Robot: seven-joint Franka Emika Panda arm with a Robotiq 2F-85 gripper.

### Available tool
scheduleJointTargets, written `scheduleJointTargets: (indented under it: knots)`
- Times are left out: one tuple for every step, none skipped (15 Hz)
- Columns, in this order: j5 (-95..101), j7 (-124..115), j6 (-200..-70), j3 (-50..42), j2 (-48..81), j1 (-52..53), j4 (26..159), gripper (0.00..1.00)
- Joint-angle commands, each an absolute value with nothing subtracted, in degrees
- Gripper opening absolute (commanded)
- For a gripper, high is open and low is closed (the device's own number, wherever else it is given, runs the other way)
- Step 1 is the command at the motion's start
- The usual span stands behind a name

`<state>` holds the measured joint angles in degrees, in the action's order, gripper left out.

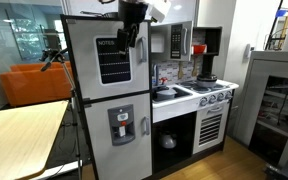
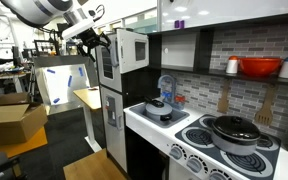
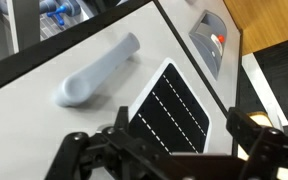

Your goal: Close the upper compartment of the fridge

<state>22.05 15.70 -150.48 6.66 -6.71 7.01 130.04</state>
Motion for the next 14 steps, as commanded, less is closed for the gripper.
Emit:
scheduleJointTargets:
  knots:
    - [24.3,15.9,-152.7,6.4,-4.2,6.0,127.8,1.0]
    - [24.4,15.8,-152.9,6.4,-4.2,5.9,127.8,1.0]
    - [24.4,15.8,-152.8,6.4,-4.1,5.9,127.8,1.0]
    - [24.1,15.9,-152.5,6.4,-4.2,6.0,127.9,1.0]
    - [23.6,16.1,-152.1,6.4,-4.6,6.1,128.1,1.0]
    - [23.6,15.6,-151.4,6.5,-5.3,6.2,128.6,1.0]
    - [23.1,15.9,-149.6,6.6,-6.4,6.4,129.2,1.0]
    - [22.6,15.7,-147.3,6.8,-7.8,6.6,129.9,1.0]
    - [21.0,16.4,-145.2,6.7,-9.8,7.0,131.3,1.0]
    - [19.9,16.6,-142.9,6.7,-11.5,7.2,132.3,1.0]
    - [18.1,17.0,-139.4,6.7,-14.0,7.7,133.9,1.0]
    - [16.3,17.4,-135.5,6.7,-16.5,8.2,135.2,1.0]
    - [14.1,17.8,-131.1,6.7,-19.3,9.0,136.9,1.0]
    - [12.0,18.3,-126.4,6.7,-21.8,9.9,138.0,1.0]
